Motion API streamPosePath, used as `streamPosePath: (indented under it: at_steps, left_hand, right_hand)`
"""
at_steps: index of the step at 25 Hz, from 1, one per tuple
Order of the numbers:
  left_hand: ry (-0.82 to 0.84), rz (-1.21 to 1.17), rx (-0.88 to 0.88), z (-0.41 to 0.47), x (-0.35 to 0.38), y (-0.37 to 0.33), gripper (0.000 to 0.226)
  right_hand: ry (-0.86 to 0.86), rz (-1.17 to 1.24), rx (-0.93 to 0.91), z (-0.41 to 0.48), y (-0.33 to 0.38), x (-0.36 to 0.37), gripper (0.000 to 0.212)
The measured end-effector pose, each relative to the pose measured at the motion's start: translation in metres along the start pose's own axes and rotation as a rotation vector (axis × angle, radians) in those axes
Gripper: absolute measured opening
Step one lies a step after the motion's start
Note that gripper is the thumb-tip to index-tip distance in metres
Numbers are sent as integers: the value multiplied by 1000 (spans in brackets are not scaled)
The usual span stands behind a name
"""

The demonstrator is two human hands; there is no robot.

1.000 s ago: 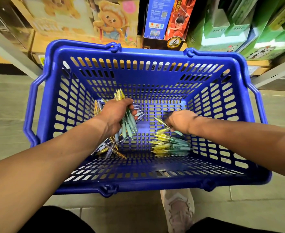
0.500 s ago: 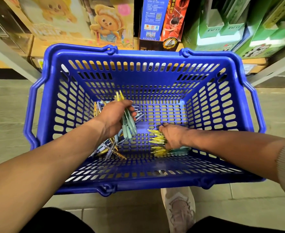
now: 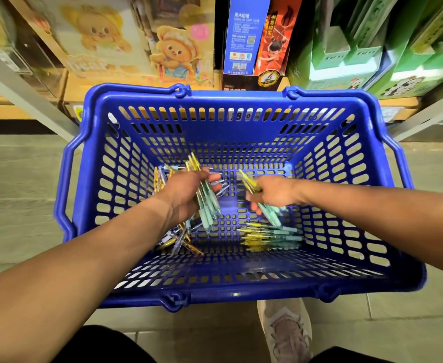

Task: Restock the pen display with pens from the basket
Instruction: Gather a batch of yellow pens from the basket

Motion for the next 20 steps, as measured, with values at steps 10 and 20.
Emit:
streamPosePath:
  at_steps: [10, 20]
  left_hand:
    - [239, -85, 7, -3, 35, 1, 81]
    - [142, -141, 107, -5, 24, -16, 41]
  right_hand:
    - [-196, 256, -1, -13, 105, 5, 23]
    - [-215, -35, -295, -46, 139, -8, 23]
Point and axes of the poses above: each hand's wrist, its own z-axis towards the middle knuckle, its own x-axis out of the palm, y = z × x, the point moved 9 cm from there along z, towards the middle knuckle, and after that the axes turned 9 degrees about z, right-handed, at the moved point
